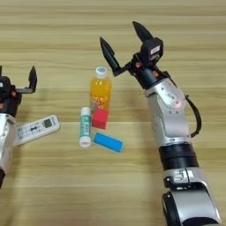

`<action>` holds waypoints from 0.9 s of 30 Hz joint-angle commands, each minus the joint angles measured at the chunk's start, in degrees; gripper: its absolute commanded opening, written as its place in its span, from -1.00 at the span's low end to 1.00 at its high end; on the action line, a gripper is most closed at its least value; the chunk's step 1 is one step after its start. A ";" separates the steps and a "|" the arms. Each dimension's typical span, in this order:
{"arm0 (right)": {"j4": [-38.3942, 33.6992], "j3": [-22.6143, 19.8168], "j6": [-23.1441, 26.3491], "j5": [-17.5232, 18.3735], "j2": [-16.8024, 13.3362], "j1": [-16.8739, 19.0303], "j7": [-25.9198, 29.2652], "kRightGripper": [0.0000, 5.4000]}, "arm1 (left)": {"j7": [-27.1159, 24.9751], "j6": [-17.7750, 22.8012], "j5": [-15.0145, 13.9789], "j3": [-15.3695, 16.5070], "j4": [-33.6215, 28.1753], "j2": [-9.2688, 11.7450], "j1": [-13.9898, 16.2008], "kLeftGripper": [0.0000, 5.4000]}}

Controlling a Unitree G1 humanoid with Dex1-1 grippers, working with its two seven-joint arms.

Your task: Move the objects on the table

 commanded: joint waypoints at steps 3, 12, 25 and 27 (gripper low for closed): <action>-1.28 4.42 11.68 -4.86 -1.18 0.83 -0.29 1.00 | 0.52 -0.88 0.74 -0.67 0.38 -0.42 -0.31 1.00; -2.75 5.33 19.41 -7.30 -2.85 2.40 1.26 1.00 | 1.27 -0.60 1.38 -1.65 -1.07 -0.87 0.40 1.00; 0.36 5.13 22.81 -8.65 -4.01 3.00 3.06 0.71 | 2.27 -0.40 2.00 -2.77 -2.62 -1.48 1.05 1.00; 1.28 5.47 22.58 -8.98 -3.92 3.02 3.37 0.65 | 2.31 -0.33 2.09 -2.82 -2.89 -1.56 1.17 1.00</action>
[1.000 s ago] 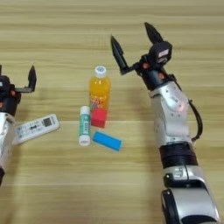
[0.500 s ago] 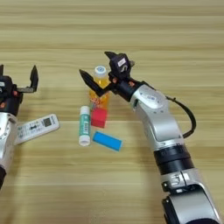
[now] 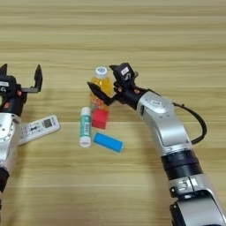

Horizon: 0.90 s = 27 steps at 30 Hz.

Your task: Move the objects on the table

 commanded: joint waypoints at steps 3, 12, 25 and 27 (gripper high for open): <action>2.41 0.36 0.47 -1.21 -0.15 -0.07 1.10 0.54 | 0.36 0.55 0.42 -0.40 -1.19 -0.46 0.92 1.00; 4.17 1.19 0.28 -1.37 0.83 0.11 3.03 0.32 | 0.43 0.62 0.59 -0.53 -1.60 -0.58 1.13 1.00; -0.91 0.35 0.77 -0.05 0.83 -0.60 3.60 0.32 | 0.21 0.55 0.77 -0.91 -1.95 -0.69 1.44 1.00; -2.86 -0.43 2.01 0.83 0.48 -1.58 4.04 0.32 | -0.15 0.41 0.55 -1.03 -2.17 -0.77 1.65 1.00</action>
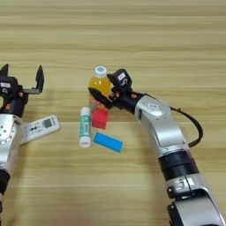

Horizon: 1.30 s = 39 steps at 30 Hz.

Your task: Move the objects on the table

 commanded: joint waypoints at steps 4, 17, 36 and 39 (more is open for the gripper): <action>-8.75 -1.66 4.81 3.30 -0.91 -3.44 1.65 0.32 | -5.16 1.13 -1.96 -2.20 -3.83 -0.20 2.32 1.00; -19.03 -1.11 11.42 4.87 -1.86 -2.91 2.23 0.32 | -39.65 19.06 -18.01 -12.84 -30.83 12.13 11.34 1.00; -25.14 0.00 14.69 7.27 -2.15 -0.51 3.07 0.32 | -43.51 20.48 -14.17 -15.80 -24.55 10.19 4.42 1.00; -25.29 0.05 14.71 7.33 -2.29 -0.20 3.15 0.32 | -42.63 19.98 -13.78 -15.41 -24.37 9.84 4.18 1.00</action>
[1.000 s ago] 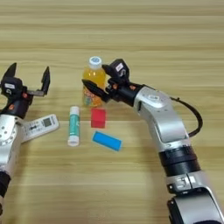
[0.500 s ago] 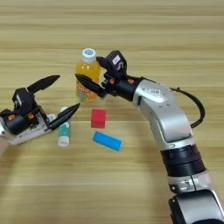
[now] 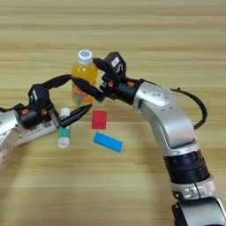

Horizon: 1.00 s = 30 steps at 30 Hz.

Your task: Move the objects on the table

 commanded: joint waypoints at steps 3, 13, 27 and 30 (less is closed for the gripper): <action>-2.11 0.09 0.42 1.50 -0.28 0.24 0.37 0.32 | 1.08 -1.18 1.88 0.56 0.87 -0.72 -1.18 1.00; -5.36 0.67 1.71 3.02 -0.47 0.86 0.11 0.32 | 1.61 -1.76 3.35 0.56 3.56 -1.73 -1.86 1.00; -7.95 1.12 2.27 4.16 -1.11 1.38 0.07 0.32 | 2.02 -2.66 4.38 0.74 4.86 -2.47 -2.22 0.53; -7.92 1.24 2.18 4.14 -1.27 1.54 0.15 0.32 | 2.02 -2.57 4.35 0.63 4.11 -2.37 -1.81 0.47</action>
